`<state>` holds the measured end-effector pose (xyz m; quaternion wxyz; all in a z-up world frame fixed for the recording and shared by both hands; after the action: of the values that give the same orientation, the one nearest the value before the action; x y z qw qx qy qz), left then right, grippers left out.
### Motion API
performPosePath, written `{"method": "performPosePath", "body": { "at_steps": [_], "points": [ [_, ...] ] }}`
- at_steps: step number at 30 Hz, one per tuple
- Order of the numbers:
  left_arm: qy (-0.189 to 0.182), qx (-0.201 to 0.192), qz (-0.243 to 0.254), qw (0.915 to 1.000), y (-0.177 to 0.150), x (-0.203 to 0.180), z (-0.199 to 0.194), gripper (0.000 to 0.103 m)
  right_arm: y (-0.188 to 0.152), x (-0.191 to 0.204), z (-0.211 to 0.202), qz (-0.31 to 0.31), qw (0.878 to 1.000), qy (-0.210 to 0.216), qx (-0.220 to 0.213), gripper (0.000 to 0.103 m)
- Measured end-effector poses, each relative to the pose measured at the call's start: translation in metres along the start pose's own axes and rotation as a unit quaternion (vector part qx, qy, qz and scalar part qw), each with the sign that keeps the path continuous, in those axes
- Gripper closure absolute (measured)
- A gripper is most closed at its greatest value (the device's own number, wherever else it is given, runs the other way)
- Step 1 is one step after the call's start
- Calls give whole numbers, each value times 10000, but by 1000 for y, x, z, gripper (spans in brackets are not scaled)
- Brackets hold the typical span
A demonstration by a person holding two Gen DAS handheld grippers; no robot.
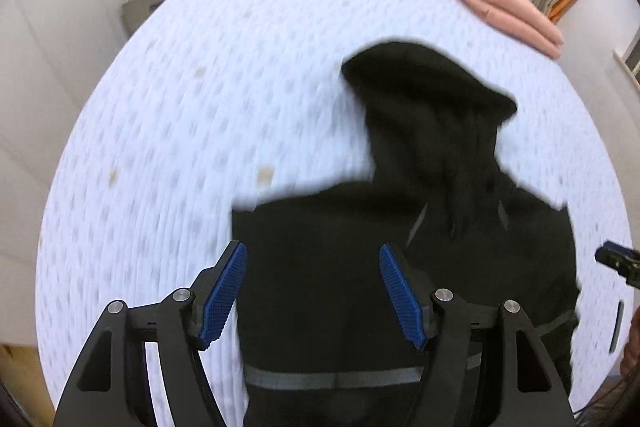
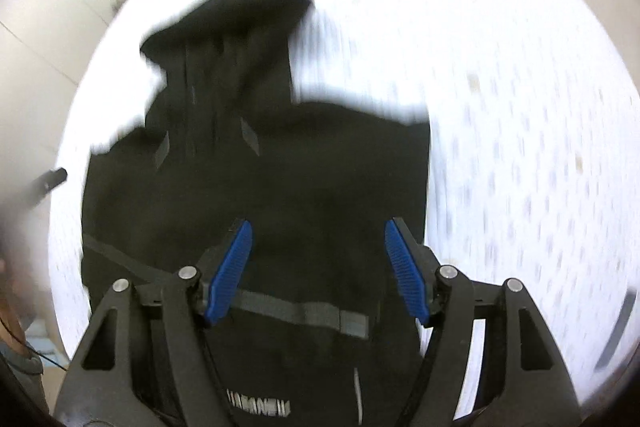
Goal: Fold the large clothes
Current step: 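Grasp the hood with both tools and lift it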
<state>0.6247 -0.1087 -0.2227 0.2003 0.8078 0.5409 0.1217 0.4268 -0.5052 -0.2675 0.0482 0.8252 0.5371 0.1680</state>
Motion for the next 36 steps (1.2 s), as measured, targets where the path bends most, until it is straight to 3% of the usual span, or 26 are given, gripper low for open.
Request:
{"method": "performPosePath", "body": {
  "at_steps": [4, 7, 13, 16, 20, 23, 25, 28, 31, 34, 36],
  "points": [
    [-72, -312, 189, 9993, 85, -12, 26, 32, 82, 22, 7, -10, 9981, 114, -603, 36],
    [-221, -405, 136, 9988, 138, -11, 54, 32, 131, 39, 22, -14, 9964, 215, -823, 35],
    [-595, -198, -129, 9979, 209, -3, 127, 32, 185, 57, 72, -65, 9968, 247, -754, 35],
    [-813, 24, -172, 9965, 225, -4, 160, 32, 205, 60, 99, -16, 9979, 309, -572, 35],
    [-1108, 297, -245, 9931, 226, -5, 199, 32, 221, 61, 131, 102, 9987, 424, -251, 35],
    [-1347, 510, -122, 9895, 211, -12, 216, 32, 219, 61, 151, 226, 9966, 777, 120, 35],
    [-1668, 719, -48, 9834, 195, -20, 229, 32, 207, 65, 159, 214, 9937, 1030, 395, 34],
    [-2119, 897, -74, 9731, 175, -26, 241, 32, 191, 71, 166, 50, 9928, 1062, 554, 31],
    [-2187, 853, -133, 9720, 165, -25, 247, 33, 176, 74, 174, -106, 9917, 1050, 730, 30],
    [-2131, 726, -66, 9743, 163, -27, 240, 46, 169, 73, 181, -69, 9913, 985, 873, 32],
    [-2037, 623, 30, 9770, 162, -26, 233, 47, 169, 72, 174, -36, 9912, 1021, 835, 35]
  ]
}}
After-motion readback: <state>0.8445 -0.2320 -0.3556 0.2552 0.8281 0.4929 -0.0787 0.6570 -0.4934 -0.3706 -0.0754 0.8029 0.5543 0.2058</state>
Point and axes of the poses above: each gripper's, at about its wrist camera, not at the fingertips, and z roughly the way its jaws point, x to its left, y to its top, the point moved 5 cm from there along z, roughly the way its jaws point, and after that the axes turned 9 degrees about z, right-handed, at the moved point
